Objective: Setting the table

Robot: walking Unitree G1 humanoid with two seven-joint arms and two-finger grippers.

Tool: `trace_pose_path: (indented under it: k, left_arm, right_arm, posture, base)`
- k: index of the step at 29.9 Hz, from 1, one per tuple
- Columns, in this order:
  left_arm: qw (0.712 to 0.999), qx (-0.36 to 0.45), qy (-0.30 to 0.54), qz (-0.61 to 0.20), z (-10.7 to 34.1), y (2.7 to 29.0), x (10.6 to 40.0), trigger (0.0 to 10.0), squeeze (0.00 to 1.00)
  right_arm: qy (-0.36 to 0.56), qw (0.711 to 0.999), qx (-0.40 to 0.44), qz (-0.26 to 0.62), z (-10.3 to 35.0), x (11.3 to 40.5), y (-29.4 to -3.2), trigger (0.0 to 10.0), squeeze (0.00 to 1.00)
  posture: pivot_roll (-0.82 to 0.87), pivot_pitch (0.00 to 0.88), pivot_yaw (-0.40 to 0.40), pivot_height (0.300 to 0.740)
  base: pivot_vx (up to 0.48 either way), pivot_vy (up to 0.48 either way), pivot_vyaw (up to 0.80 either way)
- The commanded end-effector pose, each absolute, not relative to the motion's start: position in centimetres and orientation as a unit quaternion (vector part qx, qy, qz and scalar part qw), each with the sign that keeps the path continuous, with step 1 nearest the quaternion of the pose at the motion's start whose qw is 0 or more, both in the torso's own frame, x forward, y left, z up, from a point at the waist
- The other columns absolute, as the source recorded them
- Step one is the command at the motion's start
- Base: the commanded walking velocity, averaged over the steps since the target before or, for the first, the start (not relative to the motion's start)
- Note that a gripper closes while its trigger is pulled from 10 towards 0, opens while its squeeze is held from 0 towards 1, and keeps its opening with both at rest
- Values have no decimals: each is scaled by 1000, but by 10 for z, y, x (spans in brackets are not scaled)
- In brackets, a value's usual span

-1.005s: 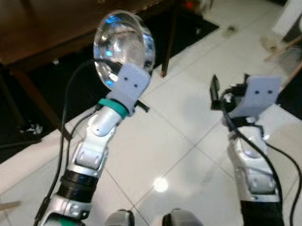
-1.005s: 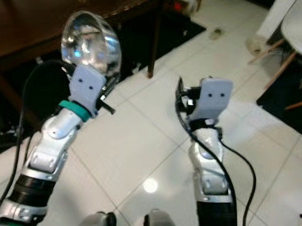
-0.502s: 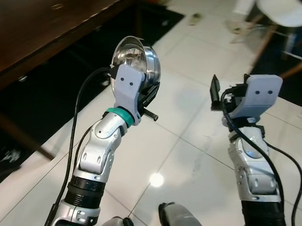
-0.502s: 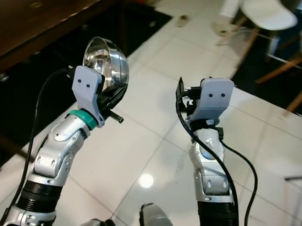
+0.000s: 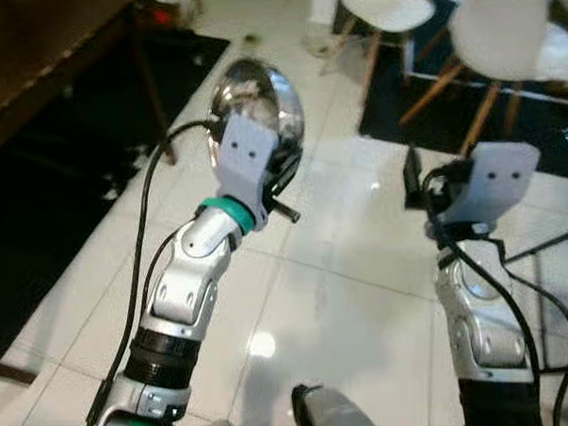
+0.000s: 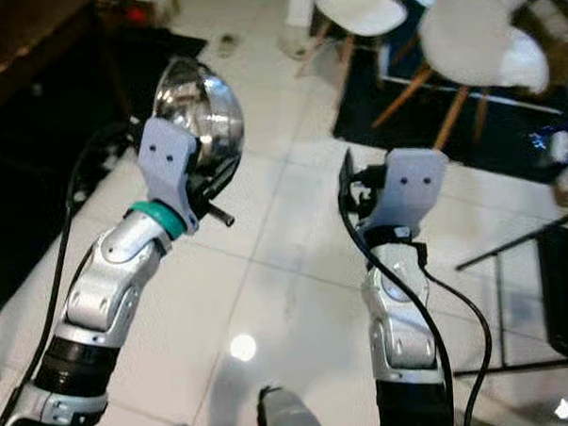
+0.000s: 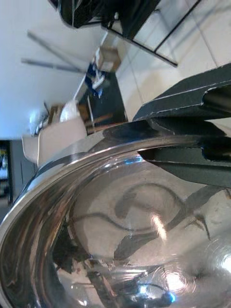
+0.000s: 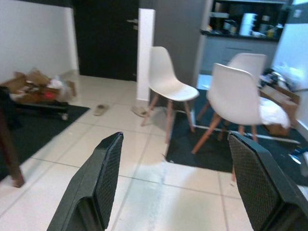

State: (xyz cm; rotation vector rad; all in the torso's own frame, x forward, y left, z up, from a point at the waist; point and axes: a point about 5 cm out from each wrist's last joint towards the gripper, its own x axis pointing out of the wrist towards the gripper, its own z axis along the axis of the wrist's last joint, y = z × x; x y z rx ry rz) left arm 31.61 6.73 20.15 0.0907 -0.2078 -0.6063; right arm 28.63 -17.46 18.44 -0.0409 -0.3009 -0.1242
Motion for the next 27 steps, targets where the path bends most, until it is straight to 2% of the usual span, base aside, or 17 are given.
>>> trace_pose_path:
  k: [1, 16, 27]
  left_arm:
    - [946, 51, -113, -300, 207, 67, 315, 10000, 0]
    - [942, 62, -129, -302, 210, 67, 317, 10000, 0]
    - [940, 80, -155, -292, 211, 63, 316, 10000, 0]
  right_arm:
    - [-137, 988, -21, -64, 179, 285, -175, 10000, 0]
    - [-137, 988, -21, -63, 179, 285, -175, 10000, 0]
    - [-139, 989, -23, -55, 180, 286, -171, 10000, 0]
  posture:
    - [-65, 38, 40, 740]
    - [-67, 37, 41, 740]
    - [-67, 33, 37, 740]
  base:
    - [0, 0, -800]
    - [0, 0, -800]
    - [420, 0, 0]
